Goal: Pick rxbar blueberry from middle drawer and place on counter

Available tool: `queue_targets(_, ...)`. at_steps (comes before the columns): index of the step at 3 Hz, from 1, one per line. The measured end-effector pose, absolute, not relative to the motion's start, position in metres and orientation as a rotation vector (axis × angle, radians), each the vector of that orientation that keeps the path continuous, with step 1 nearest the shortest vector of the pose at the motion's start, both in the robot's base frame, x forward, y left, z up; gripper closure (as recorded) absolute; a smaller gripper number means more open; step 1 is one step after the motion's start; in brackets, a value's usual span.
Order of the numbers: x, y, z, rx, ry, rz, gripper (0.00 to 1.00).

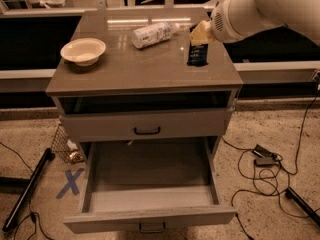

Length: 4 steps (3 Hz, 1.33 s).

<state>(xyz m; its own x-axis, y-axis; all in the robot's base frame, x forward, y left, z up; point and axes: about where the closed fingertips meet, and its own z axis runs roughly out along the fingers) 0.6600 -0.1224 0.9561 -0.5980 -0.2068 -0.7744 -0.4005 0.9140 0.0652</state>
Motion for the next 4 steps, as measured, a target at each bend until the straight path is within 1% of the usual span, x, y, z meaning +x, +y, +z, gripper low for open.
queue_targets(1,0.699,-0.114,0.942,-0.462,2.257,0.286,0.97)
queue_targets(2,0.717,-0.11,0.923,-0.543,2.294,0.274,0.74)
queue_targets(3,0.717,-0.108,0.922,-0.548,2.295,0.277,0.43)
queue_targets(4,0.718,-0.106,0.92,-0.551,2.297,0.278,0.19)
